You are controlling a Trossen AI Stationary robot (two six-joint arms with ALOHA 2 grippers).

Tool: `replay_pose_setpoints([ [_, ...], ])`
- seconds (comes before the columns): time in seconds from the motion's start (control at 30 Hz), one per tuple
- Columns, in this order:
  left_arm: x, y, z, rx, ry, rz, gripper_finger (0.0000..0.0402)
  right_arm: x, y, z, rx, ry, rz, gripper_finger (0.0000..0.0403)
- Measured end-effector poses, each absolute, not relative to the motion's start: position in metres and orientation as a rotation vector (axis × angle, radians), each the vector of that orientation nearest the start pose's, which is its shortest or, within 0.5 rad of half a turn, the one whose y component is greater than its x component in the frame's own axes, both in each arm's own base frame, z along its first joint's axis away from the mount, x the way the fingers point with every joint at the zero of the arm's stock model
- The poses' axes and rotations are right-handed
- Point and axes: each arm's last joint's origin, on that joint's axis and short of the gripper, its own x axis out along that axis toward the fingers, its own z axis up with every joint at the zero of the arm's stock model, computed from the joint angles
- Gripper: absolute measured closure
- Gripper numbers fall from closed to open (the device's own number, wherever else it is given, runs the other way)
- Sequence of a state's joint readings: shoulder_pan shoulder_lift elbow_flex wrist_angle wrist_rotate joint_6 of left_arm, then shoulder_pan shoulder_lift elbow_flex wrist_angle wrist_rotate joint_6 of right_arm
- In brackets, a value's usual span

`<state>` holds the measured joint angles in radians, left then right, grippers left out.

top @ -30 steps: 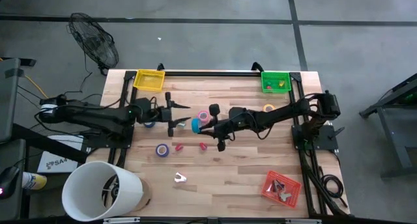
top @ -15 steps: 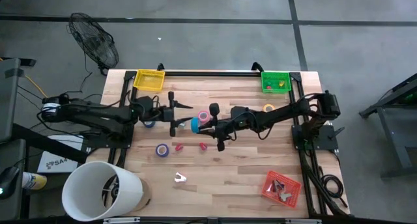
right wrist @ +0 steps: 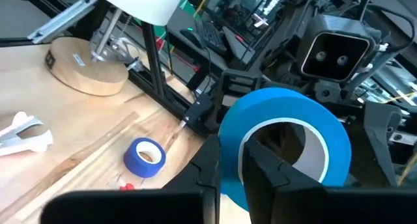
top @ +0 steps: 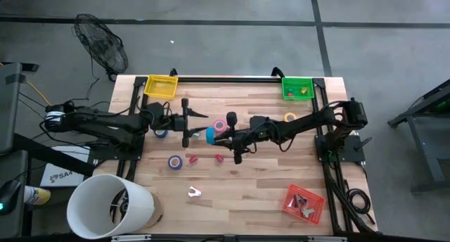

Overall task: Pick and place Stapler, Stapler remover, tape
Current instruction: Put the light blue tape into the yellow bin

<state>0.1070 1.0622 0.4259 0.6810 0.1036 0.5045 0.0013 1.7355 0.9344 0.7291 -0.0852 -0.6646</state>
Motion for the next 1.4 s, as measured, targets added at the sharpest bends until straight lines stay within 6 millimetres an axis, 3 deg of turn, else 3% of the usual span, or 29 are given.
replay_pose_setpoints([
  [0.5,0.220,0.022,0.237,0.525,0.016,0.075,0.0208,0.373,-0.002,0.220,-0.632,0.125,-0.086,0.0375],
  [0.93,0.220,0.021,0.242,0.545,-0.040,0.056,0.0208,0.373,-0.008,0.221,-0.545,0.032,0.199,0.0375],
  [1.4,0.225,0.020,0.243,0.558,-0.111,0.012,0.0208,0.373,0.001,0.227,-0.551,-0.048,0.265,0.0375],
])
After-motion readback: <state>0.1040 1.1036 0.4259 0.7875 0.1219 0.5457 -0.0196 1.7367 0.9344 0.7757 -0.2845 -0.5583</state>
